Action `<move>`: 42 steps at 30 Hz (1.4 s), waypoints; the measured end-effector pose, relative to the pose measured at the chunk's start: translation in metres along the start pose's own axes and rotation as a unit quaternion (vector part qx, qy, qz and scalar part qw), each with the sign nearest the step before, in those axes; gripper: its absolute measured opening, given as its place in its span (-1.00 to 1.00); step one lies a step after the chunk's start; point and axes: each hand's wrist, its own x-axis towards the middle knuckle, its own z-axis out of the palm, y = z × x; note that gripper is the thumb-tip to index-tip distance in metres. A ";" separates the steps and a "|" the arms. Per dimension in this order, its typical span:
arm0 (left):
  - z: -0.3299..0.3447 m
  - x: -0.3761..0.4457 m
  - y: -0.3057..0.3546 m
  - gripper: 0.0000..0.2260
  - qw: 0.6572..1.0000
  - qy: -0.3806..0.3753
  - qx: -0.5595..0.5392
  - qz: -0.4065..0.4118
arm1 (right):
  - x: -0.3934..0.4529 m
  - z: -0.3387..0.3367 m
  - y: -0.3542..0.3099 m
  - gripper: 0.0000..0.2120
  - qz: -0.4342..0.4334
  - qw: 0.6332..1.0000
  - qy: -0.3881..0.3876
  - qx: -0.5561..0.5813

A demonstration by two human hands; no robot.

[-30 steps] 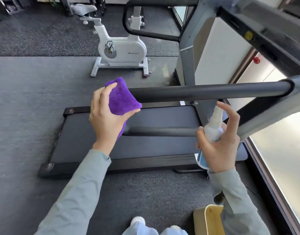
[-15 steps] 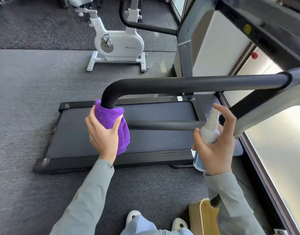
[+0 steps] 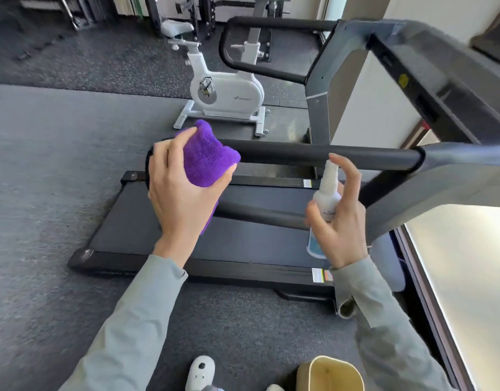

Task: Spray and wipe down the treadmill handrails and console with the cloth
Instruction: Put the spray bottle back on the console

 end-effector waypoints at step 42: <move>0.186 0.023 0.249 -0.49 0.930 -0.281 -0.200 0.128 | 0.174 -0.255 0.101 -0.12 0.134 0.944 0.220 -0.209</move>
